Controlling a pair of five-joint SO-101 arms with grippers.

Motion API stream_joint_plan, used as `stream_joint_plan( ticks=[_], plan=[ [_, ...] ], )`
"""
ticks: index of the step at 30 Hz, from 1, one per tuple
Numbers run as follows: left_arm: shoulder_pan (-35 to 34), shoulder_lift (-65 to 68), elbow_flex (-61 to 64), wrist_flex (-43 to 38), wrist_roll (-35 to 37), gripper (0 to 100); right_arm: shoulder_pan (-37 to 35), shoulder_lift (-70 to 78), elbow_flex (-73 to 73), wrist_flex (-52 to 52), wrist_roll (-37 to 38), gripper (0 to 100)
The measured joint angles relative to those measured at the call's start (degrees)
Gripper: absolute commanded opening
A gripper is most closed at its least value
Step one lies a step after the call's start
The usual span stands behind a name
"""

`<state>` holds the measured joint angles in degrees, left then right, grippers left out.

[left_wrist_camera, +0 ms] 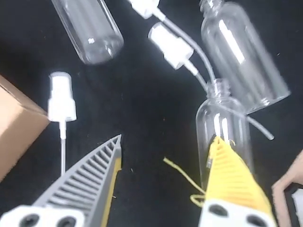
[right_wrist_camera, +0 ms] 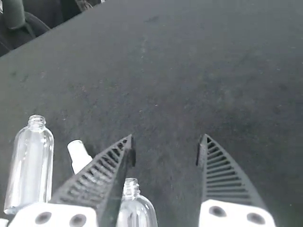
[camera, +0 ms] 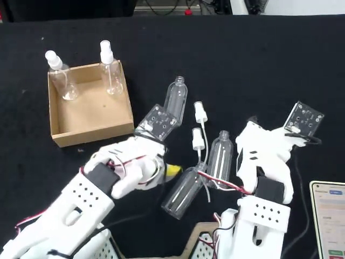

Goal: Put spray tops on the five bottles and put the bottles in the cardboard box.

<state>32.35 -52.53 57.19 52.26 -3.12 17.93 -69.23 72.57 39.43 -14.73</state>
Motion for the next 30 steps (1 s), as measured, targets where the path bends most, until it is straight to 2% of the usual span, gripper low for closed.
stream_joint_plan(
  ticks=[3,9,13,16,23,30],
  plan=[
    [1.05,1.67,-3.43,1.76,0.09,28,3.78,0.0,-2.55,0.18,0.0,21.1],
    [6.59,13.19,-6.59,1.67,0.09,28,16.18,0.0,-8.88,3.25,0.0,21.1],
    [10.9,20.84,-8.26,-2.73,0.09,28,21.89,0.0,-10.29,3.34,0.0,21.1],
    [11.69,26.02,-8.26,-7.03,0.09,28,24.62,0.0,-10.29,3.34,0.0,21.1],
    [11.69,36.13,-13.98,-8.79,0.18,28,25.32,0.0,-10.29,4.04,0.0,21.1],
    [11.6,46.86,-21.1,-4.4,0.26,28,23.21,0.0,-10.29,4.4,0.0,21.1]
  ],
)
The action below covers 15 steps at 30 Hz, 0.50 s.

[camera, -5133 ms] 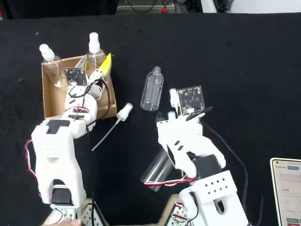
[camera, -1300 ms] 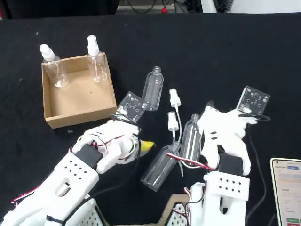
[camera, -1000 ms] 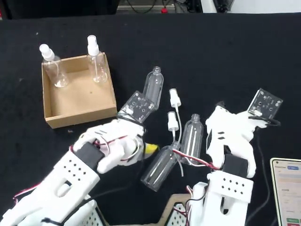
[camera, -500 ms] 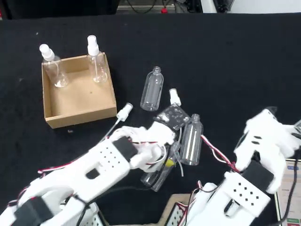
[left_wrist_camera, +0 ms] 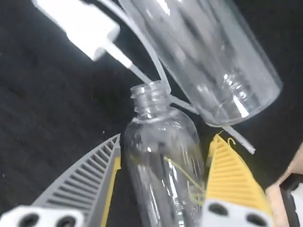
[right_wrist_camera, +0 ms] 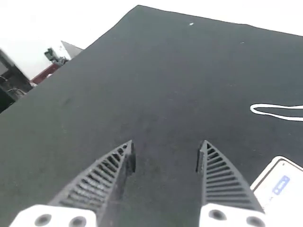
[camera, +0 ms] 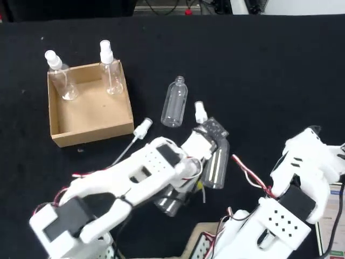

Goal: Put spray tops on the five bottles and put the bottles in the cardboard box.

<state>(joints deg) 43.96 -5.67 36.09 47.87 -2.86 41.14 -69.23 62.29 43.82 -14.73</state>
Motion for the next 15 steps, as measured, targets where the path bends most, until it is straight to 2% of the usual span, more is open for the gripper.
stream_joint_plan(
  ticks=[11,15],
  plan=[
    [-3.6,2.9,-5.01,12.66,0.0,27,-2.9,0.09,0.62,0.0,0.0,21.1],
    [-5.89,-0.09,-3.34,16.26,-1.58,18,-5.27,0.09,0.62,0.0,0.0,21.1]
  ],
)
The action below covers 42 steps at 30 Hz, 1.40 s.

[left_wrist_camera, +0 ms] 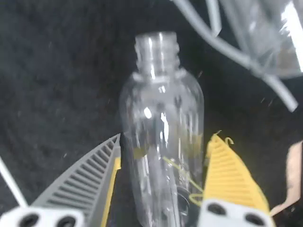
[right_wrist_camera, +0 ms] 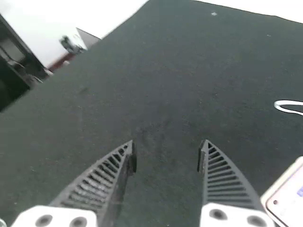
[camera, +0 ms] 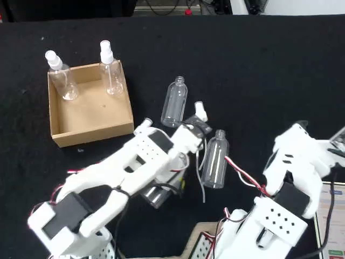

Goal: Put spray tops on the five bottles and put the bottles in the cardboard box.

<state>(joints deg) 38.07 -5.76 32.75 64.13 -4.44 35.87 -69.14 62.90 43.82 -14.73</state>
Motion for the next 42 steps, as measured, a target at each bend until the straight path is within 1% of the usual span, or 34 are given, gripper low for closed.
stream_joint_plan(
  ticks=[2,3,7,11,14,17,21,25,33,35,39,42],
  plan=[
    [-1.58,-2.46,2.37,-0.09,-1.93,15,-0.97,0.0,0.0,0.26,0.0,21.2],
    [-2.46,-3.69,3.6,0.09,-2.73,15,-1.41,0.0,0.0,0.7,0.0,21.2],
    [-6.24,-8.97,8.62,0.88,-6.24,18,-2.2,0.0,0.0,1.49,0.0,21.2],
    [-11.78,-15.91,11.25,6.33,-11.78,24,-2.64,0.0,0.18,2.11,0.0,21.2],
    [-15.82,-21.54,11.34,11.96,-16.18,29,-4.75,0.0,0.7,2.55,0.0,21.2],
    [-18.29,-26.64,13.19,16.79,-21.1,31,-8.0,0.0,0.7,4.4,0.0,21.2],
    [-21.36,-32.26,20.04,17.14,-25.23,31,-12.66,0.0,1.23,5.19,1.32,21.2],
    [-21.45,-36.22,24.35,15.38,-25.85,31,-15.3,0.0,2.55,5.19,2.02,21.2],
    [-21.1,-37.89,22.33,14.42,-24.88,31,-16.26,0.0,2.73,5.19,2.11,21.2],
    [-18.9,-37.89,22.33,14.33,-25.23,31,-16.26,0.0,2.73,5.19,2.11,21.2],
    [-13.27,-37.89,23.47,14.24,-28.31,31,-16.26,0.0,2.73,5.19,2.11,21.2],
    [-12.04,-37.89,25.93,11.43,-28.84,31,-16.26,0.0,2.73,5.19,2.11,21.2]
  ],
)
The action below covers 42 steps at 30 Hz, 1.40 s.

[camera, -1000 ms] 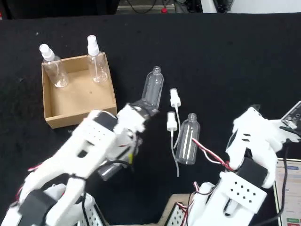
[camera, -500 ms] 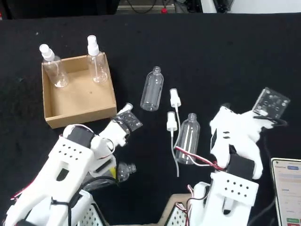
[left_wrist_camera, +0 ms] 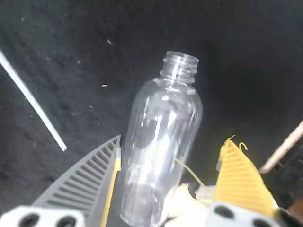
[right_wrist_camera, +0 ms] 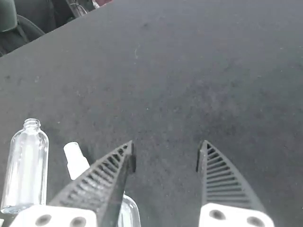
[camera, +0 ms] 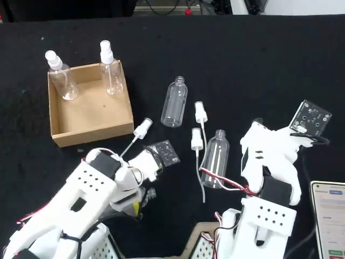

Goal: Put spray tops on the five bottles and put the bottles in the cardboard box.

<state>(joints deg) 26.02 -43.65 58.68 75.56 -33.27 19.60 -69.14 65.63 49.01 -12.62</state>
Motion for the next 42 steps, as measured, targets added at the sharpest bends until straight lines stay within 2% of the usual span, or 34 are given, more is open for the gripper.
stream_joint_plan(
  ticks=[12,21,25,32,37,42],
  plan=[
    [0.18,0.09,6.59,-13.01,-0.44,31,0.0,0.0,0.7,0.0,0.0,21.2],
    [0.18,9.85,6.59,-17.85,-0.44,31,0.0,0.0,0.7,0.0,0.0,21.2],
    [0.26,10.55,6.59,-17.85,-0.44,29,0.0,0.0,0.7,0.0,0.0,21.2],
    [0.26,10.55,6.59,-17.85,-0.44,8,0.0,0.0,0.7,0.0,0.0,21.2],
    [0.35,10.46,6.33,-16.62,1.23,9,-2.46,0.0,0.7,0.0,0.0,21.2],
    [-0.09,3.78,2.11,-5.8,2.37,9,-7.82,0.0,0.7,0.0,0.0,20.8]
  ],
)
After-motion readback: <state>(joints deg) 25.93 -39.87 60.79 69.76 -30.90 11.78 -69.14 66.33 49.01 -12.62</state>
